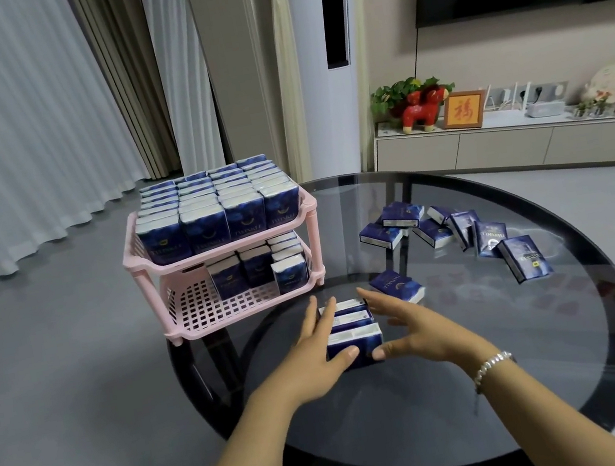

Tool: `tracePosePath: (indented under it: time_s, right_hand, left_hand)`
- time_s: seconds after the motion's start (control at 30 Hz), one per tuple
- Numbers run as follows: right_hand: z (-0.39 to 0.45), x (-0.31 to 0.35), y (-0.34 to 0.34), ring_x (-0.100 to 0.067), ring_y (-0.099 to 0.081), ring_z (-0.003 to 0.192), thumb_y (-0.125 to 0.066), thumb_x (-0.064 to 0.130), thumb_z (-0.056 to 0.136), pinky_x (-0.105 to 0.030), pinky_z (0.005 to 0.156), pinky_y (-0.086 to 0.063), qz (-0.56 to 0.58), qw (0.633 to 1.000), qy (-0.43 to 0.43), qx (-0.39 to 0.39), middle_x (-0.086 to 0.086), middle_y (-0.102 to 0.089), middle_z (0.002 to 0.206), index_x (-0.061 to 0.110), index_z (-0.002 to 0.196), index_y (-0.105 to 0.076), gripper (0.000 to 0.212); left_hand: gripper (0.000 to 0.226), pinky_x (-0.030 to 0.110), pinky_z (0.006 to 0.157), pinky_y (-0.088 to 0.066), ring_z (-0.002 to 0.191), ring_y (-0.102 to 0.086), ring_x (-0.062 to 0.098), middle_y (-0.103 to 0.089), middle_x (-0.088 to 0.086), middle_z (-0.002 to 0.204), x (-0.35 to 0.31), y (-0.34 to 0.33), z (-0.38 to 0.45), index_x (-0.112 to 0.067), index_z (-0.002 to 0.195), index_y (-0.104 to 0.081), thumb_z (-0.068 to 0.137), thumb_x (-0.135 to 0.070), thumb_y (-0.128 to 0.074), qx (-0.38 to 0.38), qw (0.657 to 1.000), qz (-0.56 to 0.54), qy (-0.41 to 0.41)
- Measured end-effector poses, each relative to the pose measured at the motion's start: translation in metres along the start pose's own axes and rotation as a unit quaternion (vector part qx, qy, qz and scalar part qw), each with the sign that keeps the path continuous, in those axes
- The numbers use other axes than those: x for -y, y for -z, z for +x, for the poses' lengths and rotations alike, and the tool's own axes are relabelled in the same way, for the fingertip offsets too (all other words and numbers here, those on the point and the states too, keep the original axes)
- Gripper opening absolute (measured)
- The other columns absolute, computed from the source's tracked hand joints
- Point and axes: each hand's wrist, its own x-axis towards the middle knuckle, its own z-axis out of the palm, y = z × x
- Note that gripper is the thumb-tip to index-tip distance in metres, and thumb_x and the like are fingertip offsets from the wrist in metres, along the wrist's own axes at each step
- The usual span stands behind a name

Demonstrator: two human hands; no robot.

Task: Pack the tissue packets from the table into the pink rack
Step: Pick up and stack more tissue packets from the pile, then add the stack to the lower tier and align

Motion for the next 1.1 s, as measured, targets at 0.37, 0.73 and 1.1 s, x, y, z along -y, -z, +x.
tracePosePath:
  time_s: [0.37, 0.73, 1.1]
  right_hand:
    - [0.005, 0.001, 0.0, -0.008, -0.048, 0.122, -0.072, 0.008, 0.078, -0.027, 0.101, -0.043, 0.157, 0.987, -0.028, -0.021, 0.01, -0.049, 0.132, 0.022, 0.141, -0.032, 0.076]
    - [0.035, 0.032, -0.013, -0.026, -0.064, 0.106, -0.072, 0.013, 0.077, -0.039, 0.093, -0.051, 0.32, 0.943, 0.014, -0.086, -0.01, -0.067, 0.113, 0.013, 0.115, -0.058, 0.04]
    - [0.063, 0.071, -0.012, -0.019, -0.061, 0.109, -0.069, -0.001, 0.078, -0.033, 0.09, -0.052, 0.224, 0.972, 0.031, 0.063, -0.004, -0.059, 0.123, 0.022, 0.13, -0.033, 0.067]
  left_hand:
    - [0.069, 0.022, 0.105, -0.031, 0.125, -0.04, 0.01, -0.033, -0.006, 0.14, -0.003, 0.0, 0.004, -0.028, 0.147, -0.026, 0.089, -0.03, -0.062, -0.074, 0.994, -0.075, -0.013]
    - [0.042, 0.031, 0.098, -0.048, 0.109, -0.062, 0.014, -0.066, 0.002, 0.119, 0.007, 0.019, 0.005, -0.017, 0.118, -0.057, 0.08, -0.026, -0.073, -0.115, 0.917, -0.38, 0.044]
    - [0.064, 0.031, 0.092, -0.052, 0.106, -0.063, 0.009, -0.065, -0.006, 0.116, 0.031, 0.055, -0.007, -0.026, 0.122, -0.051, 0.068, -0.019, -0.084, -0.098, 0.951, -0.291, 0.034]
